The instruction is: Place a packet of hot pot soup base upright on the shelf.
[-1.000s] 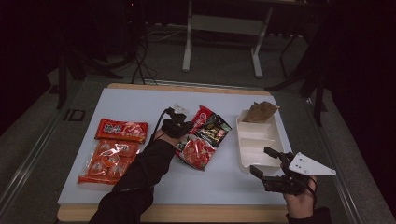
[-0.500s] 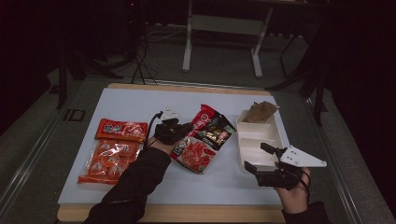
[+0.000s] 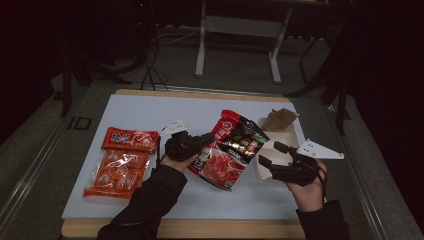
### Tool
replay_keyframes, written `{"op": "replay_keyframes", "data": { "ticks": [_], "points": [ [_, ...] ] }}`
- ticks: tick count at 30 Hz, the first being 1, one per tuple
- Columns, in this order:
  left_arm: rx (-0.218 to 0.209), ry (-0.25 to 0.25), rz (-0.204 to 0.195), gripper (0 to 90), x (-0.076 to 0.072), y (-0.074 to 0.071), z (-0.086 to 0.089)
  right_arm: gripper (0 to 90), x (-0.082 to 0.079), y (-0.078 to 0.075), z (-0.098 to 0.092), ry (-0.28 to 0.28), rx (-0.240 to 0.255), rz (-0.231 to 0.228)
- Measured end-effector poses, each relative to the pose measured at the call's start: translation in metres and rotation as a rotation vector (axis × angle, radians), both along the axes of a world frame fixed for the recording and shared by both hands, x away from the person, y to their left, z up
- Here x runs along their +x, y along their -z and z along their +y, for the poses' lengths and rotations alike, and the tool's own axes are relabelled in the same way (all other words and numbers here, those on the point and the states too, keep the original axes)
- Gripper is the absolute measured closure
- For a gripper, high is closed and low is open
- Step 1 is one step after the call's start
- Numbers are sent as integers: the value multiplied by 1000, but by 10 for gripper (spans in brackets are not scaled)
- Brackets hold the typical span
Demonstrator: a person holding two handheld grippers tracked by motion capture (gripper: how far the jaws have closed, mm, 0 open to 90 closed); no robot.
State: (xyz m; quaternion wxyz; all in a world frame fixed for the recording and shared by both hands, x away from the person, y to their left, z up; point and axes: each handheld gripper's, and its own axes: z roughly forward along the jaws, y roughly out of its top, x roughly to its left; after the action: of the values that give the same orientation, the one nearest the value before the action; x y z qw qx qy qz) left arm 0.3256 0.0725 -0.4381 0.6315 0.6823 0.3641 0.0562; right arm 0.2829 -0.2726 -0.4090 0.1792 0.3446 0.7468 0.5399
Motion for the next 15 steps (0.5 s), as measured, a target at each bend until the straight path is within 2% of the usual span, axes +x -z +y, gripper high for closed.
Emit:
{"op": "replay_keyframes", "data": {
  "ticks": [4,6,8,12,14,15],
  "points": [
    [-63,20,-30,891,-4,2,-2,232,5,-1,5,-8,26,4],
    [-67,30,-41,890,-5,3,-3,264,7,-3,7,-24,40,1],
    [-89,44,-59,890,-7,4,-4,294,8,-5,8,-33,53,-1],
    [-119,58,-71,890,-9,5,-6,442,10,-10,9,-43,69,-10],
    [-120,65,-72,889,-8,6,-7,532,10,-12,10,-59,85,-2],
    [-100,69,-83,889,-9,7,-9,604,10,-14,11,-65,91,-3]
  ]
}}
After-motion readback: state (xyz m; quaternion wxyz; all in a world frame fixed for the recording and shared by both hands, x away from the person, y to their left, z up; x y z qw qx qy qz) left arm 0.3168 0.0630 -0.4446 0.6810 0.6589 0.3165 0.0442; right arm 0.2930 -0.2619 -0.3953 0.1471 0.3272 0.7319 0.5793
